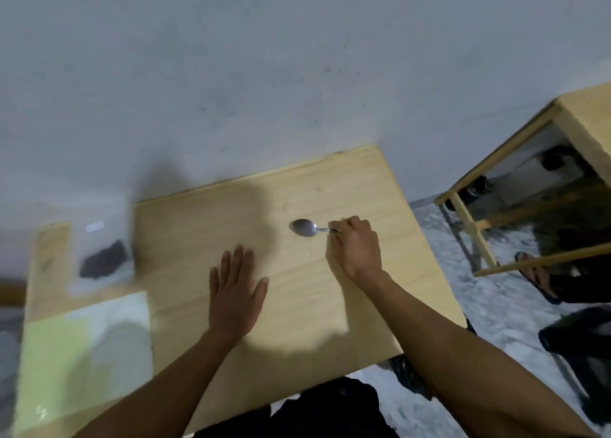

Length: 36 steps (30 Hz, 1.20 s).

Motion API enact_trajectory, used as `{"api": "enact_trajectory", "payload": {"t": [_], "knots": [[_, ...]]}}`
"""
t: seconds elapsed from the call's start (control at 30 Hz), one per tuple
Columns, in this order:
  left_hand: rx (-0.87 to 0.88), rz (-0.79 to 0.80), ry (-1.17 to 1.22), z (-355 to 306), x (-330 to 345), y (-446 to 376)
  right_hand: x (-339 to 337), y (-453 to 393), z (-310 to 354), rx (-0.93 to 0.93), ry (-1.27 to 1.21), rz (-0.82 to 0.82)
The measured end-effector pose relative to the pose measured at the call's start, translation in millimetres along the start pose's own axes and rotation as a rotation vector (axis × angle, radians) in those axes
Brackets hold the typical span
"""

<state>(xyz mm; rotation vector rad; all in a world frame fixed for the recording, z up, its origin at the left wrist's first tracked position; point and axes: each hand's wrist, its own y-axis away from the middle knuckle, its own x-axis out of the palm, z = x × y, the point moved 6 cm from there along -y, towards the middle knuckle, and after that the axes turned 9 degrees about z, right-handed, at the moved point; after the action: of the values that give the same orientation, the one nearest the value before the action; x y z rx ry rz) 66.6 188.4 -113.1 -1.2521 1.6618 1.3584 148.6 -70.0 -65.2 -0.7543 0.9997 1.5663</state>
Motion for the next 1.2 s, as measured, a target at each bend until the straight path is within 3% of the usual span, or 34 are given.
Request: {"api": "enact_trajectory", "payload": {"t": [0.17,0.3,0.4,0.53,0.63,0.73,0.93,1.2], "knots": [[-0.029,0.005,0.054,7.7,-3.3,2.1,2.5,-13.5,3.2,0.003,0.177,0.043],[-0.023,-0.030,0.016,4.1,-5.3,5.6,1.6,-28.9,2.0,0.048,0.094,0.222],[-0.033,-0.040,0.008,2.8,-5.7,6.5,-3.2,-44.5,5.5,0.184,-0.063,0.283],[-0.065,-0.045,0.028,-0.4,-6.2,7.5,-18.1,-66.5,7.8,0.415,-0.272,0.138],[-0.101,-0.048,0.012,-1.4,-7.3,6.3,-29.2,-84.1,5.6,0.483,-0.424,0.062],[-0.099,-0.042,-0.014,-1.9,-6.6,6.1,-29.7,-99.9,0.7,0.470,-0.502,0.088],[-0.101,-0.055,-0.049,-0.6,-6.6,6.0,-25.5,-104.6,-0.5,0.391,-0.407,0.038],[-0.092,-0.077,0.066,-0.1,-11.3,5.9,-26.8,-99.7,4.7,0.359,-0.381,0.011]]}}
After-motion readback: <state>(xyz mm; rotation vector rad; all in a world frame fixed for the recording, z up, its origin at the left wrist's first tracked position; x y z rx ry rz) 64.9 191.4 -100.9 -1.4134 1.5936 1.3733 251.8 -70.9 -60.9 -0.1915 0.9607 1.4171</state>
